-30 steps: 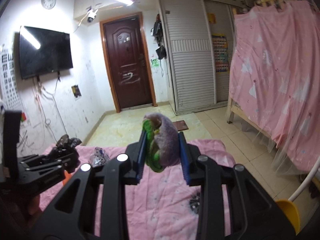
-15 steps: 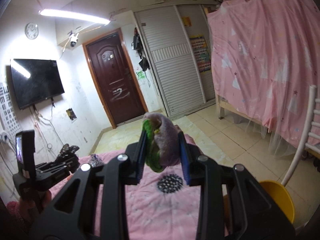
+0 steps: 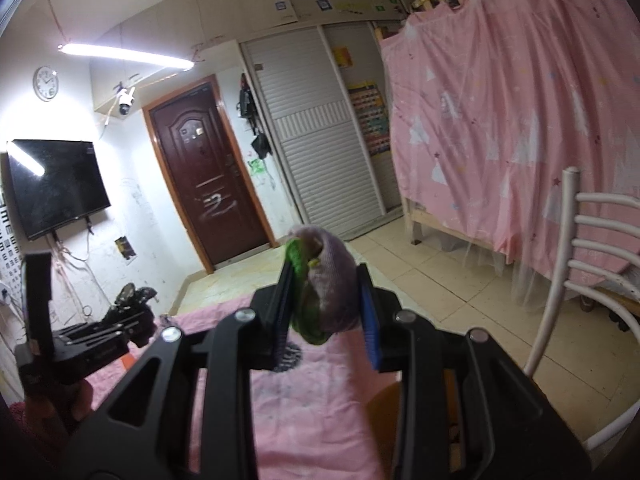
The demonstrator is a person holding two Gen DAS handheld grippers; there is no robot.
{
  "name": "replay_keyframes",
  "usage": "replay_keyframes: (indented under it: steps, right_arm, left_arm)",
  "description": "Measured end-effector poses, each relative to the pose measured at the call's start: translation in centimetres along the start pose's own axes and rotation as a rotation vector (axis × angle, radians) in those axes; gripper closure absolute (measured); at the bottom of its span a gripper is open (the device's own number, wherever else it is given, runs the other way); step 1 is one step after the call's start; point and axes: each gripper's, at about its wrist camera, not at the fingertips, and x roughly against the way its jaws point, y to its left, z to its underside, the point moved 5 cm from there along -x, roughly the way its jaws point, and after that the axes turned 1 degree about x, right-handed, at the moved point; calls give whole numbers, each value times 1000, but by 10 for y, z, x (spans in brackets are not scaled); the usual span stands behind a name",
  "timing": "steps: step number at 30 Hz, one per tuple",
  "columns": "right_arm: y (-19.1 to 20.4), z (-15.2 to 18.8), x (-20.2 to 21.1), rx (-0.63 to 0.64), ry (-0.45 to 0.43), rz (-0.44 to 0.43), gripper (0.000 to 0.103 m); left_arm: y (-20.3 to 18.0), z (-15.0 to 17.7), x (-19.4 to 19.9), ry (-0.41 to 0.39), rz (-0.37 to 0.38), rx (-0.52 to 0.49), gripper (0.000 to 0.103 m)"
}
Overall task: Collect trash
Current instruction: 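Carry the black bag and green-purple bundle to the yellow bin, then release both items into the yellow bin and move both grippers back over the bed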
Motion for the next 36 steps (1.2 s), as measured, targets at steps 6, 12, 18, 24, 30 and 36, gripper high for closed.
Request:
replay_keyframes:
  steps: [6, 12, 18, 24, 30, 36]
  right_arm:
    - [-39, 0, 14, -23, 11, 73, 74]
    - [-71, -2, 15, -52, 41, 116, 73]
    - [-91, -4, 17, -97, 37, 110, 70]
    - [-112, -7, 27, -160, 16, 119, 69]
    - [-118, -5, 27, -185, 19, 117, 63]
    - [-114, -2, 22, -186, 35, 110, 46]
  left_arm:
    - [-68, 5, 2, 58, 189, -48, 78]
    - [-126, 16, 0, 121, 297, -99, 78]
    - [-173, 18, 2, 149, 375, -138, 78]
    - [-215, 19, 0, 182, 448, -163, 62]
    - [-228, 17, -2, 174, 440, -186, 37]
    - [-214, 10, -1, 170, 418, -161, 37]
